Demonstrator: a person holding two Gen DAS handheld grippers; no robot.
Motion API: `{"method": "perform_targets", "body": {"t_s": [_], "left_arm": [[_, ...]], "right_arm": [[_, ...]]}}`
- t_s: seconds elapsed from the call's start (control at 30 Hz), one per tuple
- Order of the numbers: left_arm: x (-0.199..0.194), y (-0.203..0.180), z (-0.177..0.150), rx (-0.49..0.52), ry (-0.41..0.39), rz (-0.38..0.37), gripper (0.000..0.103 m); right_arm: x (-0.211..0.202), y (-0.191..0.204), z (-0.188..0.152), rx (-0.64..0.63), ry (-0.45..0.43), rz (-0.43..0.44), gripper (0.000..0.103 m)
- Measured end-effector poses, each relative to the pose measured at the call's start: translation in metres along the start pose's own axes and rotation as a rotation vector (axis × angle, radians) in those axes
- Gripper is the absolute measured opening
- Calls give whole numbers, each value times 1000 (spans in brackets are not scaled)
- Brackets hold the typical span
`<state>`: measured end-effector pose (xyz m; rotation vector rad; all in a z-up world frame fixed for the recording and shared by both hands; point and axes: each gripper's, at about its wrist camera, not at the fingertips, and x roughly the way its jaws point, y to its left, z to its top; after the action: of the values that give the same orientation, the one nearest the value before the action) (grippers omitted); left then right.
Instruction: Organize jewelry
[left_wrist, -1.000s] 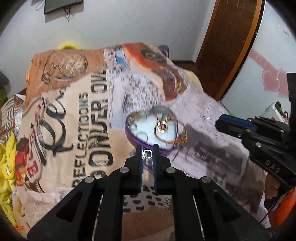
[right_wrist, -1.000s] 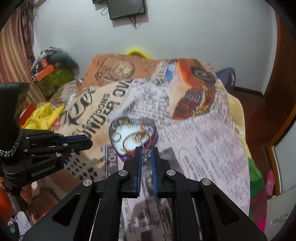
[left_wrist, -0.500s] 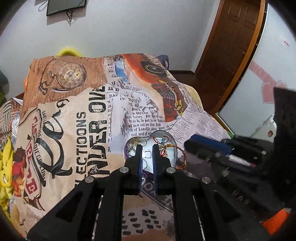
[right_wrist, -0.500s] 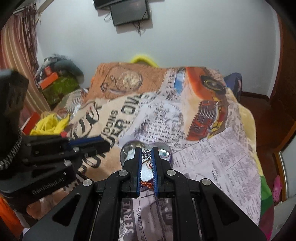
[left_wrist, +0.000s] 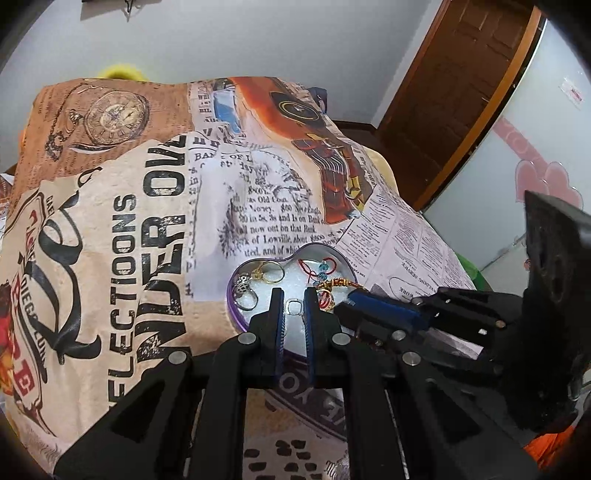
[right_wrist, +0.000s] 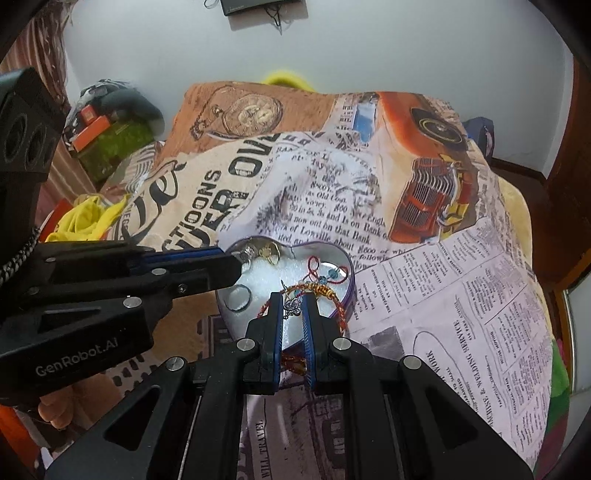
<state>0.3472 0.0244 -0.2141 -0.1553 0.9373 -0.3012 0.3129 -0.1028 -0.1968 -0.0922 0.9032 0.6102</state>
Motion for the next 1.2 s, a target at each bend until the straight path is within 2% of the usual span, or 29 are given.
{"method": "perform_targets", "body": {"t_s": [0.33, 0.4, 0.5, 0.7, 0.9, 1.0, 1.07, 1.13, 1.2], "left_arm": [[-13, -3, 1, 9, -15, 20, 9], [-24, -5, 1, 20, -33, 36, 13], [-45, -11, 1, 33, -77, 60, 21], [-104, -27, -2, 35, -186, 86, 22], [-174, -56, -14, 65, -339, 154, 24], [-212, -74, -27, 80, -437, 191, 32], [-235, -87, -36, 94, -502, 213, 34], [-258, -101, -46, 109, -568, 234, 35], [-280, -115, -58, 121, -637, 248, 45]], "right_arm": [[-4, 4, -1, -20, 6, -32, 11], [-10, 5, 0, -22, -8, -36, 17], [-25, 10, 3, -31, -38, -49, 19], [-72, 21, 7, -57, -121, -81, 19], [-150, 36, 7, -68, -285, -116, 22], [-188, 45, 2, -74, -376, -133, 23], [-221, 53, -5, -77, -455, -136, 24], [-246, 59, -13, -78, -525, -140, 29], [-266, 64, -21, -78, -585, -148, 41]]}}
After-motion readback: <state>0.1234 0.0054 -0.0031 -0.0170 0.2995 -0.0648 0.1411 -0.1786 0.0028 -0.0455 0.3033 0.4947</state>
